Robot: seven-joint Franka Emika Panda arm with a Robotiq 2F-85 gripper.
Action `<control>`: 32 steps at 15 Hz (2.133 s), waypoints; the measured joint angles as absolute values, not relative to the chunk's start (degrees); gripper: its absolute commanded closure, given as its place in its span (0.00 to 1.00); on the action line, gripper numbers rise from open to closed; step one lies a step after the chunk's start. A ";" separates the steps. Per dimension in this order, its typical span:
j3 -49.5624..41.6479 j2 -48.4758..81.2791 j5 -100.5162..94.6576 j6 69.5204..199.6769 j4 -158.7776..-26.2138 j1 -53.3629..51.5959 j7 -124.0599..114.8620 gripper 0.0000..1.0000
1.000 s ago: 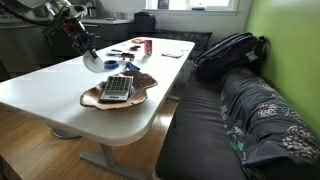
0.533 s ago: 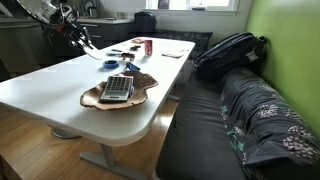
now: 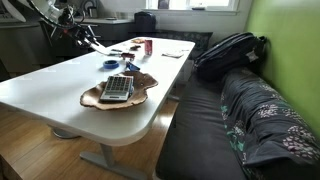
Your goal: Place the white object on the tape
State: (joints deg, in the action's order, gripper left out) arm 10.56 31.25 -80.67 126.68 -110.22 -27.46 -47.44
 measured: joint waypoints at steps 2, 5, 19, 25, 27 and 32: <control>10.82 31.67 -81.40 122.17 -109.53 -27.98 -48.35 0.96; 11.62 34.47 -82.49 113.11 -106.63 -29.85 -51.10 0.96; 12.46 48.56 -89.13 111.51 -92.59 -31.01 -53.24 0.96; 12.32 51.10 -90.31 113.71 -89.31 -29.80 -53.25 0.96; 12.27 52.07 -90.42 114.77 -88.26 -29.32 -53.25 0.96; 11.92 53.87 -90.43 115.50 -86.49 -28.86 -53.25 0.96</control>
State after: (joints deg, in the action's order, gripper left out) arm 11.92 53.87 -90.43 115.50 -86.49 -28.86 -53.25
